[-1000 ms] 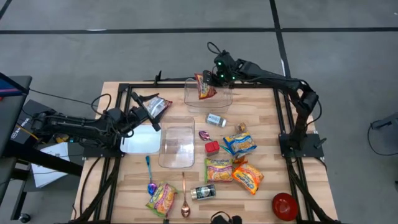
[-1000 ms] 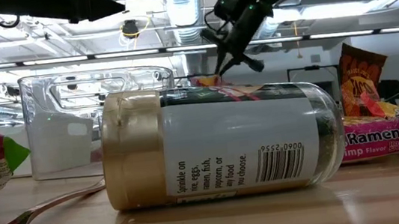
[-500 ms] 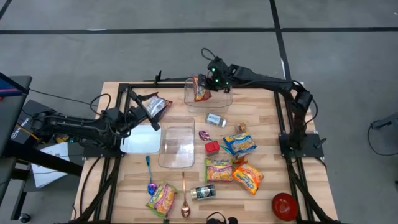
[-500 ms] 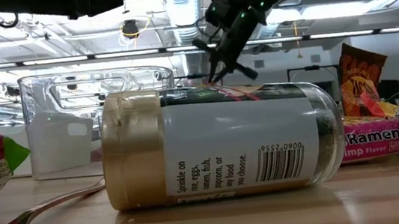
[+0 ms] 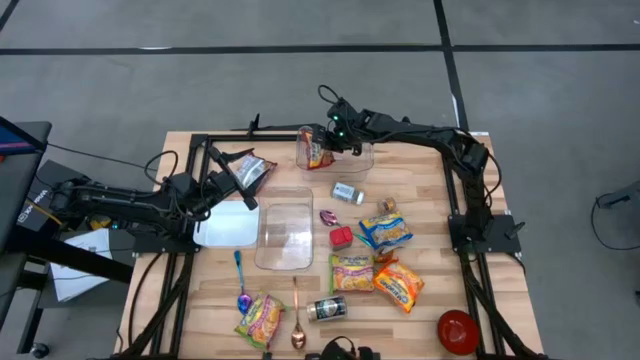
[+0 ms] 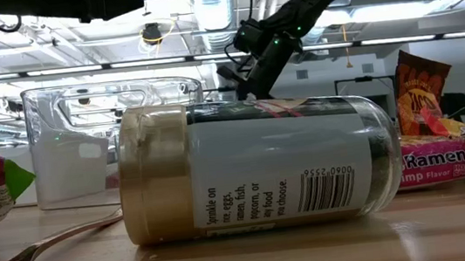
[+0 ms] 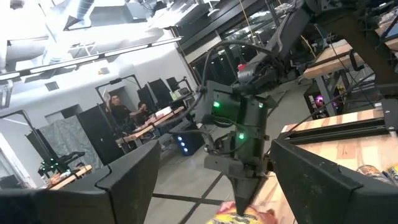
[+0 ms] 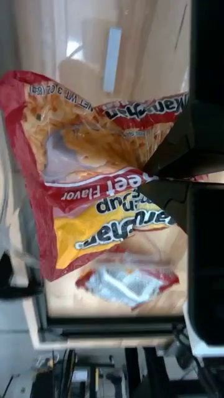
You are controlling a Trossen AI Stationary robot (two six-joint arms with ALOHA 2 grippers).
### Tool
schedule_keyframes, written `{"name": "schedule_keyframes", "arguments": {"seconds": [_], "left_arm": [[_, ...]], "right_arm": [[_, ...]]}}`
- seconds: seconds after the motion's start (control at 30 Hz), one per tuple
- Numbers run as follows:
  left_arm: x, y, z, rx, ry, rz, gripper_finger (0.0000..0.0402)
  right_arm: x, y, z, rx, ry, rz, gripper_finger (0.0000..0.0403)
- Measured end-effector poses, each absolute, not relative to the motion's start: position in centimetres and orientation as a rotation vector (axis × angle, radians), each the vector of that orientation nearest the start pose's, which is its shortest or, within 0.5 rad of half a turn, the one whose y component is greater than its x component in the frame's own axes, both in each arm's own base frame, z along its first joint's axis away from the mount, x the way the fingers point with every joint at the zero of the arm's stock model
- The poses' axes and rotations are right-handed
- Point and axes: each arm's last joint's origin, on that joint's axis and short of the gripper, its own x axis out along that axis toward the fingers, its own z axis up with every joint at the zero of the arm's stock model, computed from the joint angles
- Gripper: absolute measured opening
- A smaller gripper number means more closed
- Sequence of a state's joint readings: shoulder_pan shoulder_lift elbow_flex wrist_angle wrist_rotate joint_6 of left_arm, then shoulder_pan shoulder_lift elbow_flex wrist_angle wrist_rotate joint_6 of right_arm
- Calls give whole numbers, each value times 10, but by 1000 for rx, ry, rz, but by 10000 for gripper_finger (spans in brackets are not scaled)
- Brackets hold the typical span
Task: Pick & Place Food Item
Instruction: Put the right red noodle pack into the top transparent bin
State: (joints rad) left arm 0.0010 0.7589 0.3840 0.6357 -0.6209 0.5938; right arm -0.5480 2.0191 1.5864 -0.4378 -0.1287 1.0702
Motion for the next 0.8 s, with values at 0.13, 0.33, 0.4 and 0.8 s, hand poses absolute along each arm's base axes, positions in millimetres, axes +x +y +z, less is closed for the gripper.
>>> {"name": "schedule_keyframes", "arguments": {"seconds": [0.13,0.33,0.4,0.8], "left_arm": [[167,17,275,491,-61,672,298],[167,17,275,491,-60,672,298],[167,17,275,491,-60,672,298],[167,17,275,492,-58,671,298]], "right_arm": [[381,-229,220,1273,540,-823,0],[381,-229,220,1260,537,-845,0],[380,-229,219,1259,542,-849,0],[381,-226,218,1253,540,-860,0]]}}
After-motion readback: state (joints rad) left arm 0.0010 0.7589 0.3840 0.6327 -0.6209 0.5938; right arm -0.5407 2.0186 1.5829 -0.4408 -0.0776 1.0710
